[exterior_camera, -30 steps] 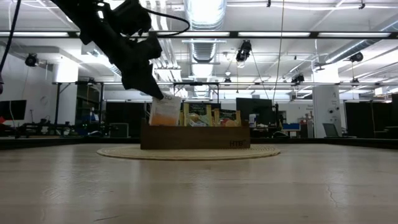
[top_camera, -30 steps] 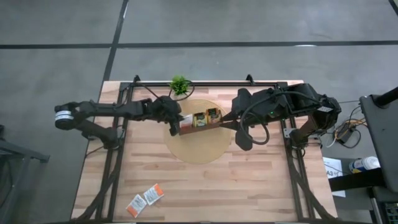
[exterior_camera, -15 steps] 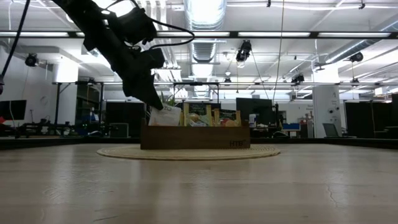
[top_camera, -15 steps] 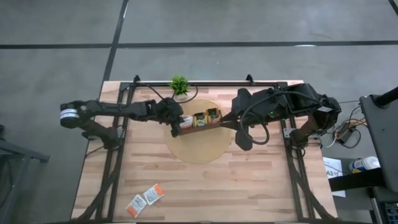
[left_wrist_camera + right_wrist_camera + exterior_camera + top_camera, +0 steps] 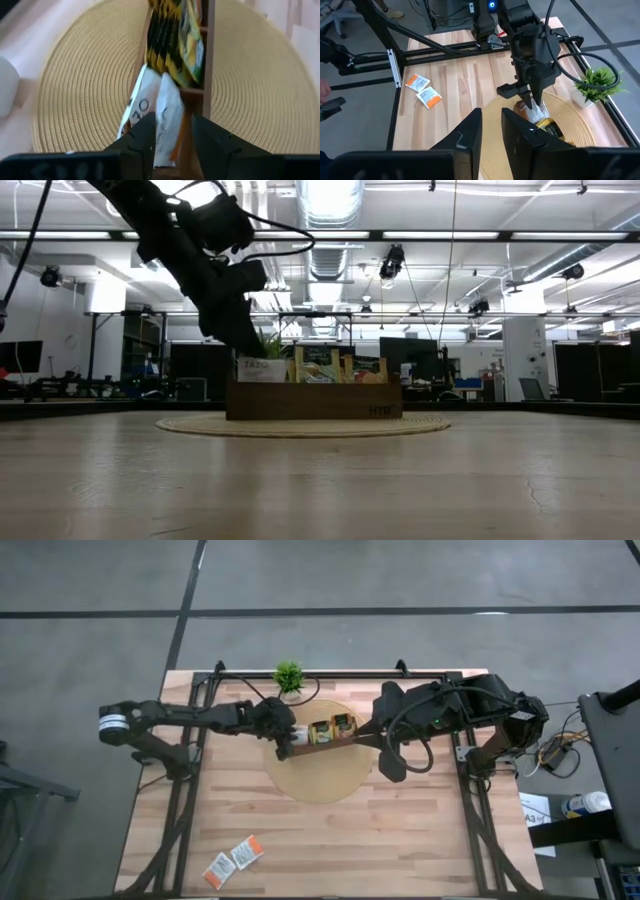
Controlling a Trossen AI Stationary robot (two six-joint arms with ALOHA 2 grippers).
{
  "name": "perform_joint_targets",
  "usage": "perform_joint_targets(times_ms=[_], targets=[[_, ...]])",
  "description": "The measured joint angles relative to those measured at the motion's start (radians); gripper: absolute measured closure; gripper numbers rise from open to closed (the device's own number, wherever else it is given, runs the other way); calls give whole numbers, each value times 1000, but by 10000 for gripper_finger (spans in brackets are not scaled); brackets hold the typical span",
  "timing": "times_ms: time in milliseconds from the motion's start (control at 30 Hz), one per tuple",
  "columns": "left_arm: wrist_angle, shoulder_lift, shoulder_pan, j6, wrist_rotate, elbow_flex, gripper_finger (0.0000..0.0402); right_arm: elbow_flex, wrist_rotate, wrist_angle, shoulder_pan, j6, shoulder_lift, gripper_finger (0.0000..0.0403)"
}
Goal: Pick & Place Tea
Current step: Put the white tea bag into the left section of the wooden organizer
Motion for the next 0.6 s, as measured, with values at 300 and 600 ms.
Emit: perform_joint_targets(times_ms=[300,600], targets=[[-127,-3,-1,8,0,146,280,0,0,0,0,-12,0,335],[-418,-64,-126,-49,4,317,280,0,-2,-3,0,-25,0,335]])
